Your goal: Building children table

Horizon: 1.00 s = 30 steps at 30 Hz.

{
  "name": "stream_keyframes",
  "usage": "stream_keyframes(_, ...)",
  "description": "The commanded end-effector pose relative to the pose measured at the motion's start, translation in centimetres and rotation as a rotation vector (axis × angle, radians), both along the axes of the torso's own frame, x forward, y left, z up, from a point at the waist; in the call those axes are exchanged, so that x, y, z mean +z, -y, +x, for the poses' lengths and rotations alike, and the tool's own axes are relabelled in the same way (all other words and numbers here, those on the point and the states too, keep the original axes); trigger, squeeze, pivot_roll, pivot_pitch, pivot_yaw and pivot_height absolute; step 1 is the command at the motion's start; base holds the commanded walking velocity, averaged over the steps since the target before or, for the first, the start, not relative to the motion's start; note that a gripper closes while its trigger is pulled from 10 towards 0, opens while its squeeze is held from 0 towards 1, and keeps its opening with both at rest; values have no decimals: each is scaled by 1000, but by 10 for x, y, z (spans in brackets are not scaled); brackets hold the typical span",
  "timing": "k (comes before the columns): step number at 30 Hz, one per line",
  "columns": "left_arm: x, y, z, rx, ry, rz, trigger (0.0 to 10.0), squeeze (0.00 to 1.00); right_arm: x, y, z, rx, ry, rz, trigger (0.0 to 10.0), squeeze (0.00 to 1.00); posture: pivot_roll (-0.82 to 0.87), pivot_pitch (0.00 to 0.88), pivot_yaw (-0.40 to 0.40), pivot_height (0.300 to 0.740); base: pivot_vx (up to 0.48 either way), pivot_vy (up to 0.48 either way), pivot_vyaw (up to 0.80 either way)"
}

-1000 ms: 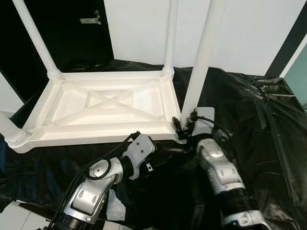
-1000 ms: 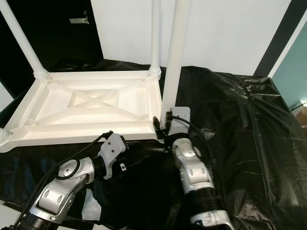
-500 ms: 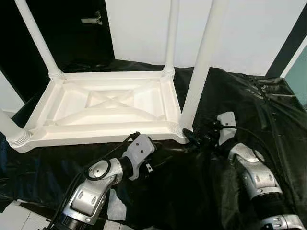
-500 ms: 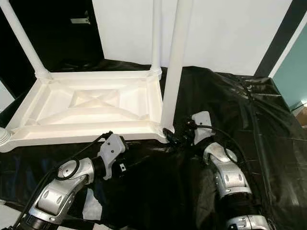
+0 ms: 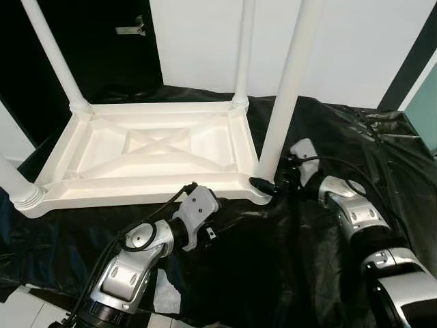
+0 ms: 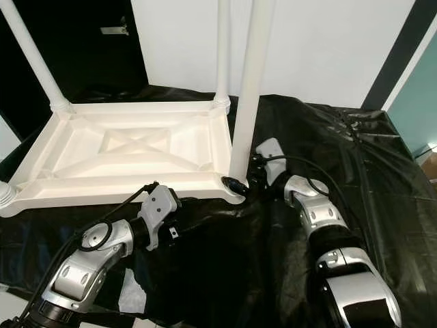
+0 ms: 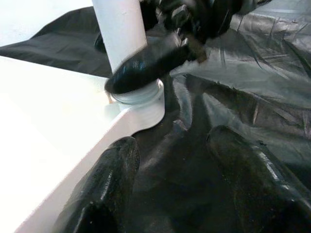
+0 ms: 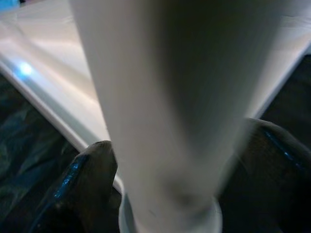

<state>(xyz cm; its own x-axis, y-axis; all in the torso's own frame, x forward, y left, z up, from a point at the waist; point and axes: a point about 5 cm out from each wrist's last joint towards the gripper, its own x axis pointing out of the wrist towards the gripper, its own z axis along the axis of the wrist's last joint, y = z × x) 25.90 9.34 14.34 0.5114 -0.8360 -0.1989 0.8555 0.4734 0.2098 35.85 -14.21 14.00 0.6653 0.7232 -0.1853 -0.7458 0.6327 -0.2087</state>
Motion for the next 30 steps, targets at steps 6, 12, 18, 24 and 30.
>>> stream_keyframes(6, 0, -5, 1, 61, 22, 13, 10000, 0, -9, 1, 1, 30, -26, -61, 0, 0, 82, 0, -66, 740, 0, 0, 0)
stream_keyframes(12, -1, -4, -2, 63, 16, 11, 10000, 0, -18, 4, -2, 33, -55, -38, 0, 0, 80, 0, -66, 740, 0, 0, 0)
stream_keyframes(18, -2, -4, -3, 55, 9, 11, 10000, 0, -26, 6, 2, -153, -45, -47, 10000, 0, 58, 0, -54, 740, 0, 0, 0)
stream_keyframes(24, -4, -1, -4, 40, 1, 10, 10000, 0, -30, -2, 3, -320, -52, 23, 10000, 0, 48, 0, -49, 740, 0, 0, 0)
stream_keyframes(30, -4, -1, -5, 36, -2, 10, 10000, 0, -31, -10, 2, -464, -64, 110, 10000, 0, 53, 0, -53, 740, 0, 0, 0)
